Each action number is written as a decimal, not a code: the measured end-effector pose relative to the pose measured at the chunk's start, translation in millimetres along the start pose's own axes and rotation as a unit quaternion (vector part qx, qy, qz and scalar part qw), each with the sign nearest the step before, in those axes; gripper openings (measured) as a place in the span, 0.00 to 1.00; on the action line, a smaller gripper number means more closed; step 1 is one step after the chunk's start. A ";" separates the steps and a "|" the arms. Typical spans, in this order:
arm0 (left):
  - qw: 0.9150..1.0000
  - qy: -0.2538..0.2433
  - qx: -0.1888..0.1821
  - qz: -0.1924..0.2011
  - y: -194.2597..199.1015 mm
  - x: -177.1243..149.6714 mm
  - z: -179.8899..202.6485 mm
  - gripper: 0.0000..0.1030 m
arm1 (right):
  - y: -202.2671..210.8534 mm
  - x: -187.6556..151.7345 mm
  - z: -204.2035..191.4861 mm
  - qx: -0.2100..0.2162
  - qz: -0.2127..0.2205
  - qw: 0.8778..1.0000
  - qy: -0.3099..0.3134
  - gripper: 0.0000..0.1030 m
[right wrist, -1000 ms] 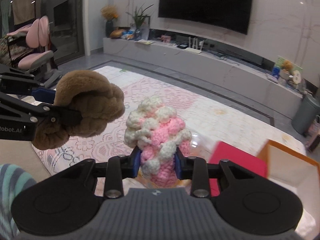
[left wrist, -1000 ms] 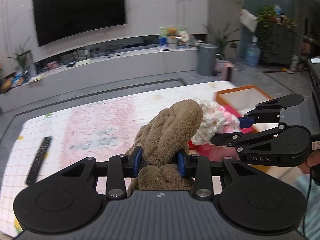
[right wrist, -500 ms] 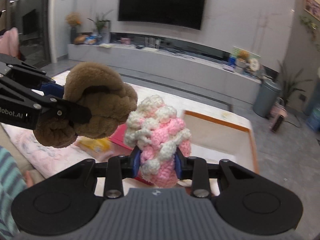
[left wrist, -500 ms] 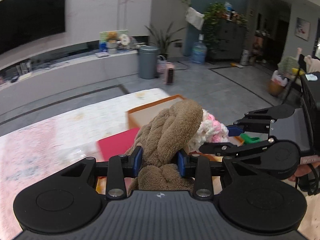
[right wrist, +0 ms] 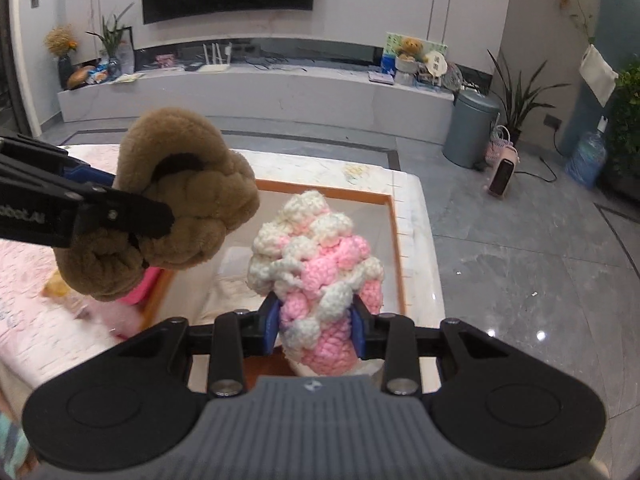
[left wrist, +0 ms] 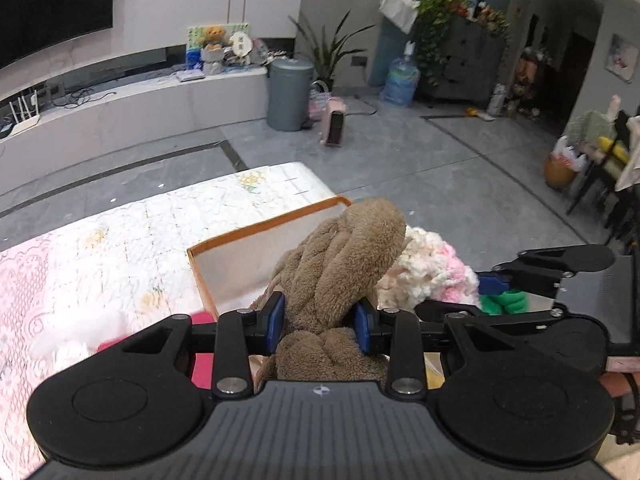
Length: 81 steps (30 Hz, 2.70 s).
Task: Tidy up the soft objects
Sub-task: 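Carry the brown plush and crocheted item over the shoebox with both tools, then open both tools to drop the plush and crocheted item into the shoebox, then move both tools to the table and grasp the yellow snack bag with the left tool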
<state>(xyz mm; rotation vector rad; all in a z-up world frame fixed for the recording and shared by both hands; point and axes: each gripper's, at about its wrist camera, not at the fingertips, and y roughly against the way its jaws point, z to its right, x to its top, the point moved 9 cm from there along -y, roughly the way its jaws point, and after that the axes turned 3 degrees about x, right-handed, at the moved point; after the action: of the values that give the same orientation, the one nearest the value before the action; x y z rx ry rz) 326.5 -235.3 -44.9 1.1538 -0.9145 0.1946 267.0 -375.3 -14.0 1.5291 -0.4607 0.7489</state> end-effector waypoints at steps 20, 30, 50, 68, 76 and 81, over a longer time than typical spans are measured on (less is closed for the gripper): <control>0.994 -0.019 0.060 -0.088 -99.1 -3.1 -22.3 0.41 | -131.7 13.1 30.0 -0.023 -0.078 0.989 0.120 0.38; 0.992 -0.012 0.055 -0.112 -115.2 -0.3 -19.5 0.48 | -148.7 9.0 27.4 -0.030 -0.104 0.982 0.152 0.45; 0.998 -0.003 0.035 -0.059 -50.7 5.2 -25.1 0.48 | -102.5 15.0 16.2 -0.030 -0.080 0.990 0.113 0.64; 0.986 -0.060 0.120 0.094 100.8 -46.9 -48.8 0.49 | 18.4 5.0 -60.7 -0.001 0.041 0.998 0.046 0.69; 0.982 0.005 0.169 0.080 126.2 -104.9 -103.5 0.52 | 47.5 -13.6 -133.1 0.056 0.116 0.991 0.032 0.69; 0.985 0.036 0.166 0.040 113.1 -144.4 -128.6 0.52 | 33.1 -36.4 -182.5 0.092 0.127 0.988 0.011 0.68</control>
<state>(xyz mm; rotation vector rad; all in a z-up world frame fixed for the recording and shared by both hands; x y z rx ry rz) 237.0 -33.1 -80.8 1.4088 -0.8842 0.4655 185.3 -204.9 -19.7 1.6510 -0.5902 1.0281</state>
